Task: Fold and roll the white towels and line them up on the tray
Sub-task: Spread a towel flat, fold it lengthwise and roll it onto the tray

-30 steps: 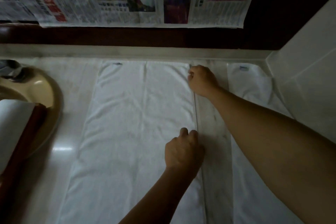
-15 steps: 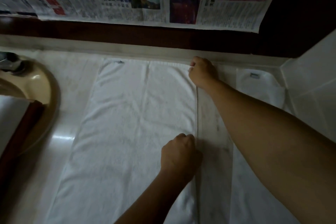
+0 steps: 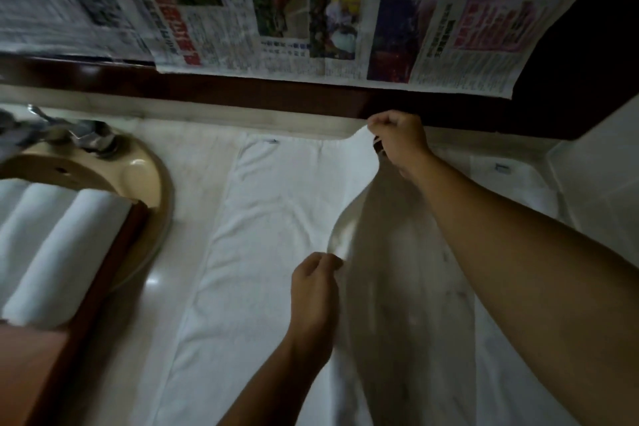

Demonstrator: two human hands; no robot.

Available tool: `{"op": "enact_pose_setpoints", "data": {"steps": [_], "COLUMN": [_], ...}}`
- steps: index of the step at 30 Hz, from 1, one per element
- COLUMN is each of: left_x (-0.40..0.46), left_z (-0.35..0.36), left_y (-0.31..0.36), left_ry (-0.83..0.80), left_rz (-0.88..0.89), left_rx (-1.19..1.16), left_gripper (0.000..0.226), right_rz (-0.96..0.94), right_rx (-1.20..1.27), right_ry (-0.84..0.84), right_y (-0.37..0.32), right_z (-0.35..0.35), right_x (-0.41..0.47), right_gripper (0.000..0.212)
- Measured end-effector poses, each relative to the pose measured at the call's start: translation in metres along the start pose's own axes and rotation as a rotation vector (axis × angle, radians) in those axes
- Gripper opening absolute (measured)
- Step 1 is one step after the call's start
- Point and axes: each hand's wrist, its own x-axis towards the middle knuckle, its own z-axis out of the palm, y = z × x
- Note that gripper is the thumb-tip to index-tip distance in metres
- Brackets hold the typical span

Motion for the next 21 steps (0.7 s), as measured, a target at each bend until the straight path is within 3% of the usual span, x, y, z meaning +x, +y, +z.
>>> {"op": "enact_pose_setpoints", "data": {"steps": [3, 7, 10, 15, 18, 21], "left_x": [-0.001, 0.010, 0.023, 0.049, 0.078, 0.099], "left_z": [-0.024, -0.071, -0.110, -0.171, -0.199, -0.213], "left_y": [0.007, 0.023, 0.035, 0.039, 0.025, 0.010], "left_ry": [0.048, 0.047, 0.034, 0.031, 0.099, 0.129], "left_rz": [0.060, 0.194, 0.254, 0.257, 0.252, 0.249], "left_rx": [0.061, 0.170, 0.257, 0.329, 0.530, 0.712], "left_gripper": [0.034, 0.035, 0.032, 0.026, 0.026, 0.027], "right_rz": [0.056, 0.006, -0.102, -0.204, -0.195, -0.128], "right_rx": [0.086, -0.035, -0.238, -0.495, -0.701, -0.766], "right_ry": [-0.031, -0.048, -0.056, -0.101, -0.140, -0.146], "right_y": [-0.024, -0.043, -0.050, -0.055, -0.049, -0.032], "right_z": [0.019, 0.056, 0.098, 0.168, 0.207, 0.233], "right_x": [-0.008, -0.007, 0.001, 0.011, 0.014, 0.013], "right_gripper": [0.012, 0.012, 0.004, 0.016, 0.026, 0.021]}}
